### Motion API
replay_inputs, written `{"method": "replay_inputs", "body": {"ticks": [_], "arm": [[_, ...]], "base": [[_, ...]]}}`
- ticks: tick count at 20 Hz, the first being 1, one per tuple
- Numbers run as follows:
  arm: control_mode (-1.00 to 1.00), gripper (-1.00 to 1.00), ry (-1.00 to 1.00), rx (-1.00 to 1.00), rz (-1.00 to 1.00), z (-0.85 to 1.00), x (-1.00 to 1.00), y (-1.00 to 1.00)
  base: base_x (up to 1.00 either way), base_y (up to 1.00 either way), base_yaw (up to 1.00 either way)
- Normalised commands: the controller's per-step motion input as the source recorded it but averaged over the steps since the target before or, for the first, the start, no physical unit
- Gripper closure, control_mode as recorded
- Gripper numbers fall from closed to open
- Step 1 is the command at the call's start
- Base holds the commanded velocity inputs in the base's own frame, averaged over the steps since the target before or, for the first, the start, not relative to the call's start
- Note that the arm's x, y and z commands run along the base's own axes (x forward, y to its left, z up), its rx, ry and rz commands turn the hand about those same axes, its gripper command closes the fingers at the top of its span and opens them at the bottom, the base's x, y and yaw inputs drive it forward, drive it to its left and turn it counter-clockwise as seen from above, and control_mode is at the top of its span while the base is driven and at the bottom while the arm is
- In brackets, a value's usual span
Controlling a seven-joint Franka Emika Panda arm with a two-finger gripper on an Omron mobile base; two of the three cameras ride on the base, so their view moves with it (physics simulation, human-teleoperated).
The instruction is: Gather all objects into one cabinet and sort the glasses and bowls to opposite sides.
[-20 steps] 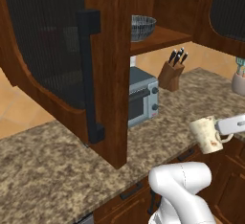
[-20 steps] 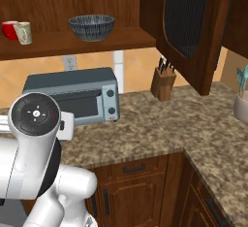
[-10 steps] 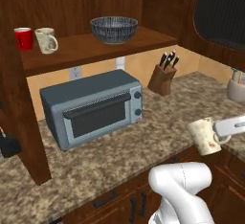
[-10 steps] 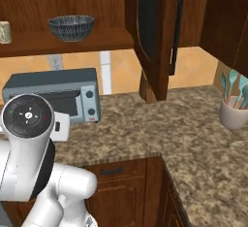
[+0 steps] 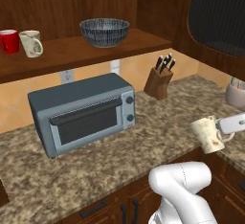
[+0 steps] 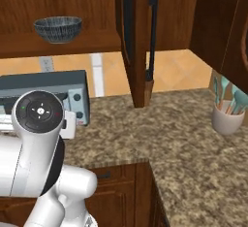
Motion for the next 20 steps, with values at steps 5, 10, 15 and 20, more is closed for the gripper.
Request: {"method": "replay_inputs", "body": {"ticks": [5,10,15,20], "arm": [[1.00,1.00,0.00,0.00,0.00,0.00,0.00,0.00],[1.00,1.00,0.00,0.00,0.00,0.00,0.00,0.00],[1.00,1.00,0.00,0.00,0.00,0.00,0.00,0.00],[1.00,1.00,0.00,0.00,0.00,0.00,0.00,0.00]], "base": [[0.33,1.00,-0.06],[0.70,1.00,-0.07],[0.45,0.91,-0.02],[0.32,0.77,0.00]]}}
